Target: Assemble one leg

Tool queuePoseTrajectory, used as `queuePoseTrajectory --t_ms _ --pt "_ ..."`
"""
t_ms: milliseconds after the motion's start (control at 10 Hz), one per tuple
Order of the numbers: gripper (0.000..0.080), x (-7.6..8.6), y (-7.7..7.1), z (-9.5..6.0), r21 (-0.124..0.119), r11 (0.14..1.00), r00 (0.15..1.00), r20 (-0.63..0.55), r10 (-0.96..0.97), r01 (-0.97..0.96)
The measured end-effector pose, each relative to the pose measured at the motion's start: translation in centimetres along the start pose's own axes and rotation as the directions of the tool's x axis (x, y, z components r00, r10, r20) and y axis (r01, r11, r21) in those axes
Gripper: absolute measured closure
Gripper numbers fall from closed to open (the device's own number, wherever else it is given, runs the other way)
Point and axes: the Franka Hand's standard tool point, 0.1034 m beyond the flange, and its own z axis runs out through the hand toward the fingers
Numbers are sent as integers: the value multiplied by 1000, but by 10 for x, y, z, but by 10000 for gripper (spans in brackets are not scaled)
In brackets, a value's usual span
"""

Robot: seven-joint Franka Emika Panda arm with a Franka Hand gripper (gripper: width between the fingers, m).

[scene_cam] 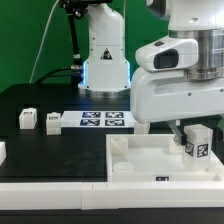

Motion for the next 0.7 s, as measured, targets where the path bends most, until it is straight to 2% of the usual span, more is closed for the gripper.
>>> queuePoseTrajectory --t_ms 100,200,300,500,700 --pt "507 0 2 0 -2 1000 1000 0 0 0" --pt "507 0 1 0 -1 999 999 -1 32 -32" --pt "507 -1 2 0 3 976 976 -5 220 -220" --pt "507 -1 4 1 11 862 862 0 507 -507" --pt "507 -1 5 1 14 711 711 5 703 -703"
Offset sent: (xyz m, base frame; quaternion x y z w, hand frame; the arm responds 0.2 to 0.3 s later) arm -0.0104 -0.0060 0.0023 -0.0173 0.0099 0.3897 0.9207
